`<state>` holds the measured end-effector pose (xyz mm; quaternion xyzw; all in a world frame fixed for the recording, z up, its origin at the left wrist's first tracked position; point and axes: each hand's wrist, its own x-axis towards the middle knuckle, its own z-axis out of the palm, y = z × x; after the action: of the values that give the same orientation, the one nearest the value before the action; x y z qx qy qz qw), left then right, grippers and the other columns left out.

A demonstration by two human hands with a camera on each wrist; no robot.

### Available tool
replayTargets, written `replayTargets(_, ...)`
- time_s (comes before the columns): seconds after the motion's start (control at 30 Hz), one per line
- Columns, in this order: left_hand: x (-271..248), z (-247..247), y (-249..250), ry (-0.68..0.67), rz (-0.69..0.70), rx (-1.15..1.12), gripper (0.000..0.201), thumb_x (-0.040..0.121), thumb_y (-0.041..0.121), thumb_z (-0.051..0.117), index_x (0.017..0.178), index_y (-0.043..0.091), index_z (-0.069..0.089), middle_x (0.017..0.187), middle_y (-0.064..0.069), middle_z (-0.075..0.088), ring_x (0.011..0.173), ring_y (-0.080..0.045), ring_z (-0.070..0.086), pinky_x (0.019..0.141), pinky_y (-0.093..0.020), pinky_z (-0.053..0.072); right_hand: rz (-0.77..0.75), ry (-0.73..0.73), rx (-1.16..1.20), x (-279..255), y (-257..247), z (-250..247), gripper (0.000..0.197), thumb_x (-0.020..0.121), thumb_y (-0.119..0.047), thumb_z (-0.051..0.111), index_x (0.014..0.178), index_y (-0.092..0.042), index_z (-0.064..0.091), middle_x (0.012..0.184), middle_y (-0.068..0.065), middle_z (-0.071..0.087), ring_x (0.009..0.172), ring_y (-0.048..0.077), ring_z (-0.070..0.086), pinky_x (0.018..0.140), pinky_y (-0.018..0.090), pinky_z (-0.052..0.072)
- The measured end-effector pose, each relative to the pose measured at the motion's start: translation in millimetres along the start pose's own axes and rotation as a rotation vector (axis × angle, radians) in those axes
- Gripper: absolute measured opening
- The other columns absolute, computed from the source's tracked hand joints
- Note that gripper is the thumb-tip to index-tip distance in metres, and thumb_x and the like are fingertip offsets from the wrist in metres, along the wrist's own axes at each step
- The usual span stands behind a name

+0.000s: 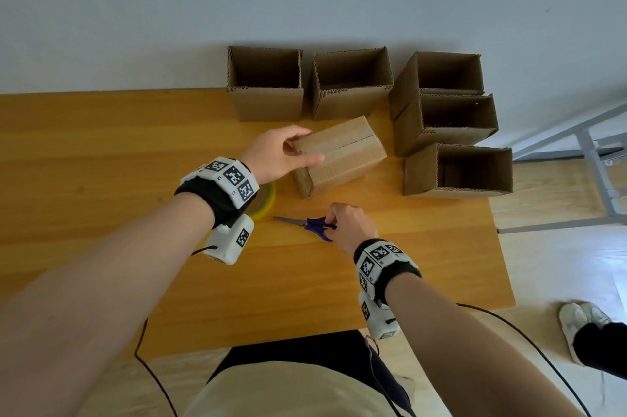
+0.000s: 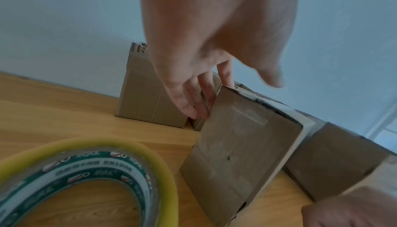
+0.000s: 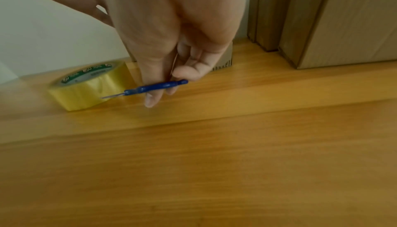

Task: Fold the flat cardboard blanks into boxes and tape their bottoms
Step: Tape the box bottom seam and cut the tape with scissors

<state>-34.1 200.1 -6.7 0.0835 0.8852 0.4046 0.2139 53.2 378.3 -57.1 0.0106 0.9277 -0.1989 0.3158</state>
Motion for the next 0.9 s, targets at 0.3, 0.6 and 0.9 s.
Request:
replayTargets(0.3,-10,16,5,0.041,-0.062,0.134,0.108,0.053,0.044,0.087,0.138,0.015,0.026,0.140,-0.004,0.041,0.124,-0.018,0.044,0.101,-0.033,0.040,-0.075,-0.024,-0.119,3,6,10,0.011,0.091,-0.012,0.054,0.095,-0.014,0.065,0.097,0.009,0.066,0.080,0.027,0.059,0.062,0.031,0.044)
replayTargets(0.6,-7,4,4,0.016,0.001,0.152,0.091,0.066,0.020,0.083,0.141,0.016,0.031,0.142,-0.003,0.037,0.129,-0.018,0.037,0.101,-0.024,0.031,-0.198,-0.041,-0.187,5,13,15,0.008,0.091,-0.009,0.056,0.096,-0.010,0.062,0.105,0.008,0.059,0.086,0.028,0.061,0.074,0.036,0.051)
replayTargets(0.9,-6,-2,6,-0.035,-0.046,0.154,0.096,0.069,0.012,0.080,0.147,0.020,0.025,0.156,0.001,0.019,0.142,-0.018,0.020,0.113,-0.033,0.023,-0.214,-0.040,-0.195,2,16,15,0.009,0.091,-0.011,0.056,0.098,-0.011,0.062,0.103,0.008,0.063,0.083,0.024,0.058,0.073,0.031,0.048)
